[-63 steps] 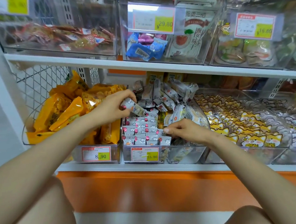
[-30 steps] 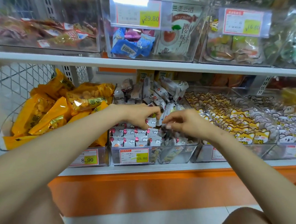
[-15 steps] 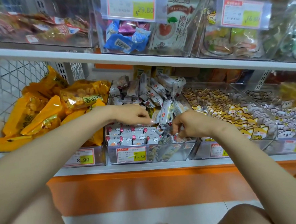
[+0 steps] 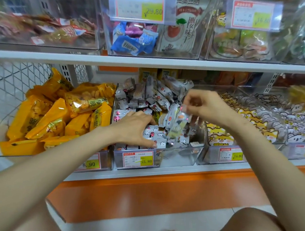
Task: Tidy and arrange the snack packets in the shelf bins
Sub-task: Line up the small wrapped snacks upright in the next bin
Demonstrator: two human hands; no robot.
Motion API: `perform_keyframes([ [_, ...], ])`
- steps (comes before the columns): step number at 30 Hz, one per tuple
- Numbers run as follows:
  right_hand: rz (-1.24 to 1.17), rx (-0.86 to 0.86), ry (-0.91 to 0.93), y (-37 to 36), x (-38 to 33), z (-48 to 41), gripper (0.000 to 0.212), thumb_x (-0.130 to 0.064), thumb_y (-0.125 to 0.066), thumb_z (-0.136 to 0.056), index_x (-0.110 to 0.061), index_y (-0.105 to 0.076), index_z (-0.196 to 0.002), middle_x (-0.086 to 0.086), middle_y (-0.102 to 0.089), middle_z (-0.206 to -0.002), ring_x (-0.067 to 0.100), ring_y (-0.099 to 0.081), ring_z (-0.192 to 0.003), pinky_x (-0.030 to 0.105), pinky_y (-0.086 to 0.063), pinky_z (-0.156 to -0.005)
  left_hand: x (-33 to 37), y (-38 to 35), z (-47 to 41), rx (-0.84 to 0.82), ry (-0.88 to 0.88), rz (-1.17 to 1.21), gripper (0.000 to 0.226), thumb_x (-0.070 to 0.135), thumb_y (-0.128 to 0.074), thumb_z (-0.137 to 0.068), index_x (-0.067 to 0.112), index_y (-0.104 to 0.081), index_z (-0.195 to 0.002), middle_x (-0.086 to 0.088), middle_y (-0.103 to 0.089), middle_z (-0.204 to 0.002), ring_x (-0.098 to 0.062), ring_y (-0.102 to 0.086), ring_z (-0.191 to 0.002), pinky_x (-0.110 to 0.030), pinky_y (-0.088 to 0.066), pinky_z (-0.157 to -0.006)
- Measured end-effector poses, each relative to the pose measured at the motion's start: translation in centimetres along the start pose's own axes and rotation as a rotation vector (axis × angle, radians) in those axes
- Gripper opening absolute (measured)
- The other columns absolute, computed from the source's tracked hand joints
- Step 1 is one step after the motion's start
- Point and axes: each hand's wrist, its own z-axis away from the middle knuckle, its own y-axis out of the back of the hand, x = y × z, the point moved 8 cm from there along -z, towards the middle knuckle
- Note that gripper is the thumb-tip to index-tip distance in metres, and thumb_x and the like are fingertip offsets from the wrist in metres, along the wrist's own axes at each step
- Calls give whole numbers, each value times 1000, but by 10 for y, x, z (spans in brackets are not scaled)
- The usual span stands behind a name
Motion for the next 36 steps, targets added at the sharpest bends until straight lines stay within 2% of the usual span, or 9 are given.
perform_keyframes([
  [5, -20, 237, 87, -1, -10, -13, 9, -14, -57, -93, -11, -50, -89, 6, -64, -82, 19, -67, -64, 27, -56, -53, -1, 2, 7, 24, 19, 53, 71, 57, -63, -78, 24, -39, -136, 0, -40, -139, -16, -33, -128, -28, -23, -103],
  [8, 85, 199, 116, -30, -6, -26, 6, -17, -56, -94, -14, -51, -93, 8, -66, -86, 25, -64, -72, 38, -55, -66, -1, 1, 11, 8, 20, 51, 69, 58, -61, -79, 26, -39, -136, 3, -38, -138, -15, -31, -129, -29, -23, -102],
  [15, 179, 54, 153, -83, 2, -48, 6, -8, -52, -94, -13, -51, -94, 2, -60, -79, 12, -50, -64, 27, -35, -63, -3, 1, 13, 7, 14, 40, 71, 61, -56, -81, 26, -35, -139, 3, -38, -139, -14, -30, -129, -29, -25, -101],
  [19, 138, 52, 126, -89, 6, -57, 7, -7, -54, -92, -12, -51, -95, 11, -65, -83, 26, -58, -73, 33, -44, -65, -6, 14, 9, 108, 24, 86, 75, 62, -60, -76, 23, -36, -136, 2, -42, -129, -13, -37, -119, -25, -30, -90],
  [23, 18, 16, 12, -91, 13, -63, 14, -13, -66, -87, -11, -52, -91, 9, -65, -85, 23, -62, -78, 33, -50, -71, -18, 20, 4, 131, 79, 135, 80, 62, -64, -73, 20, -36, -135, 1, -40, -131, -15, -37, -122, -29, -34, -93],
  [27, 4, -44, -42, -94, 16, -63, 7, -11, -65, -87, -9, -58, -88, 3, -60, -76, 16, -57, -70, 16, -45, -60, -15, 17, 2, 83, 68, 95, 73, 62, -61, -76, 24, -37, -134, 3, -44, -135, -14, -39, -122, -27, -29, -87],
  [29, -81, -98, -76, -96, 19, -59, 4, -9, -61, -90, -9, -59, -87, 0, -58, -72, 12, -58, -63, 10, -45, -55, -14, 18, 0, 79, 45, 66, 70, 63, -59, -77, 27, -39, -133, 5, -45, -135, -13, -38, -123, -29, -29, -93],
  [31, -117, -119, -94, -93, 22, -56, 9, -11, -55, -94, -8, -63, -91, 4, -62, -78, 13, -61, -68, 17, -50, -63, -13, 20, -2, 75, 32, 19, 70, 64, -57, -77, 27, -40, -133, 5, -46, -135, -14, -38, -124, -32, -27, -99],
  [36, 512, -32, 66, -70, 22, -54, 20, -18, -53, -94, -12, -67, -108, 7, -67, -104, 22, -59, -102, 29, -42, -85, -13, 19, -7, 55, 20, -58, 70, 66, -51, -80, 24, -42, -134, 3, -44, -136, -16, -37, -126, -33, -26, -102],
])
